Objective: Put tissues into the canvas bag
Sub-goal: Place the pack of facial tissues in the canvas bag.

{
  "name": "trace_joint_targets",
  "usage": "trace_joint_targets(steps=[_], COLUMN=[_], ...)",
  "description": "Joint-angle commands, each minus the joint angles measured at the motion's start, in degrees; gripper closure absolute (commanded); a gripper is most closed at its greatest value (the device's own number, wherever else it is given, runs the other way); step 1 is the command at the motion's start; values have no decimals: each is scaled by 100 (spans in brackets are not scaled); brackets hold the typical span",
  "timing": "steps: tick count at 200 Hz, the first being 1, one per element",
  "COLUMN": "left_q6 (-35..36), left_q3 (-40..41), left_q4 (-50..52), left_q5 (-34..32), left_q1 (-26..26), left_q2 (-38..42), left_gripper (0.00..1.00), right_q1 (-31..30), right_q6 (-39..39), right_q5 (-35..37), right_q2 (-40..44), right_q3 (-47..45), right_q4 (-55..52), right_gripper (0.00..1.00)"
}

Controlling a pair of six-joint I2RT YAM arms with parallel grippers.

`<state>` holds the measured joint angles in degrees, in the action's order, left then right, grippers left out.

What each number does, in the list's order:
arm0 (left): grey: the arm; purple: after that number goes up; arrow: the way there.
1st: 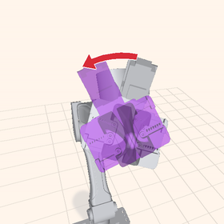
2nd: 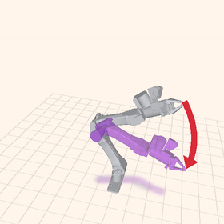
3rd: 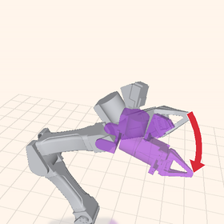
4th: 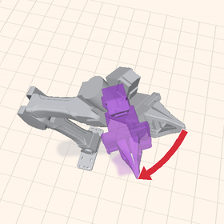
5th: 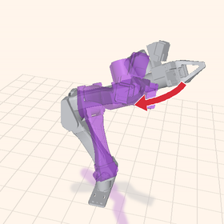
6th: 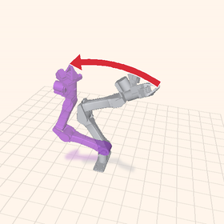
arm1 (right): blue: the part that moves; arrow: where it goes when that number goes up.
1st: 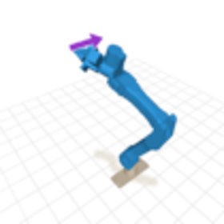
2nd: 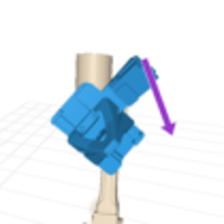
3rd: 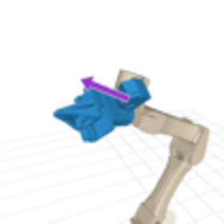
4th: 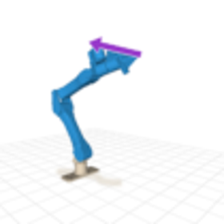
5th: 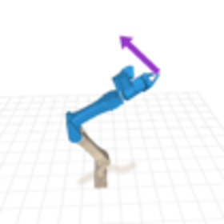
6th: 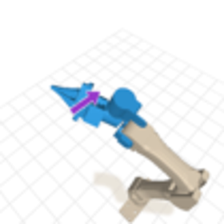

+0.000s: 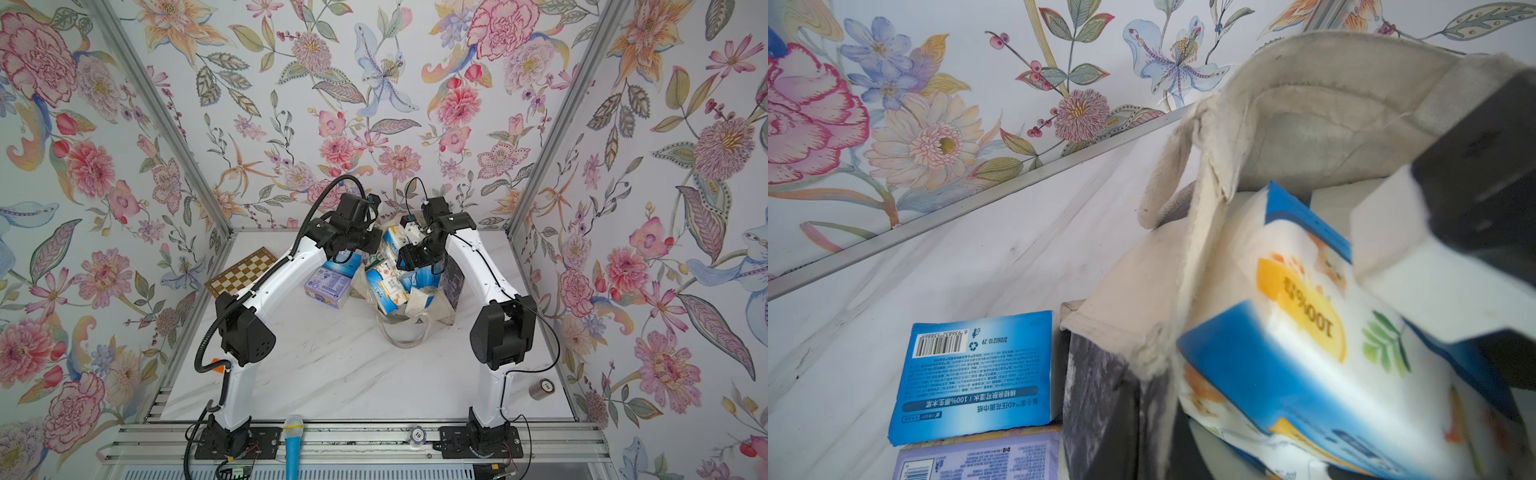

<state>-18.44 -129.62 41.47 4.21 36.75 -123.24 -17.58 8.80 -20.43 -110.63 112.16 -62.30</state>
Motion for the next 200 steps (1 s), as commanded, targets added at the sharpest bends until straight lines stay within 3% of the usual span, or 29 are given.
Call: trace_joint_targets(steps=[1, 37, 66, 106, 133, 171, 200], left_q6=[-55, -42, -46, -28, -28, -20, -20], left_q3=[77, 70, 78, 108, 121, 156, 162], left_q4=[40, 36, 22, 50, 52, 40, 32], left_q5=[-61, -8, 14, 2, -8, -16, 26], left_q1=[-63, -96, -99, -107, -124, -148, -177], left_q2=[200, 194, 184, 203, 217, 230, 219], left_gripper=[89, 88, 88, 88, 87, 87, 87], right_q1=[5, 28, -15, -102, -104, -17, -2], right_q6=[-192, -305, -418, -370, -391, -481, -460], right_q5=[593, 1049, 1482, 1052, 698, 403, -45], right_q2=[-169, 226, 454, 577, 534, 501, 400], right_q3=[7, -42, -106, -99, 38, -97, -239], right_q4=[-90, 28, 286, 579, 598, 588, 579], right_gripper=[24, 12, 10, 4, 9, 27, 28])
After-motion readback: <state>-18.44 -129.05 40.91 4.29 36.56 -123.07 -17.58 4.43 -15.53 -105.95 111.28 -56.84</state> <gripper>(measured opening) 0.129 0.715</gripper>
